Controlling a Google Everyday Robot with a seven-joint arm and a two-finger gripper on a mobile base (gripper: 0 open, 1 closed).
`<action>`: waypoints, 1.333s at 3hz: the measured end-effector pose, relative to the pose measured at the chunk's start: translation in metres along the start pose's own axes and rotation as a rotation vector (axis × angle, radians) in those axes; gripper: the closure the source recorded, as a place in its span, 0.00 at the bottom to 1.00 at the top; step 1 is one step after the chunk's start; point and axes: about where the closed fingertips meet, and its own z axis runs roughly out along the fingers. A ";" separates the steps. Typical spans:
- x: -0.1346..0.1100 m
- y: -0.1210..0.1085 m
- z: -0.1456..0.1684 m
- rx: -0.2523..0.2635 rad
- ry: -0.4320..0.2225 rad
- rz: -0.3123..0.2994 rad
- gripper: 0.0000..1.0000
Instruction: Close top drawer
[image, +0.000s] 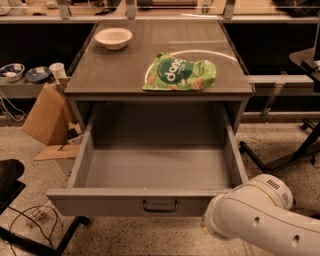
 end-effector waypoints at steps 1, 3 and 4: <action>-0.013 -0.021 0.002 0.051 -0.027 -0.007 1.00; -0.032 -0.051 0.001 0.094 -0.049 -0.027 1.00; -0.033 -0.052 0.000 0.098 -0.051 -0.029 1.00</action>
Offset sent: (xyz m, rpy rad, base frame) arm 0.1617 0.0225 0.0419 -0.0049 -0.2916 0.0541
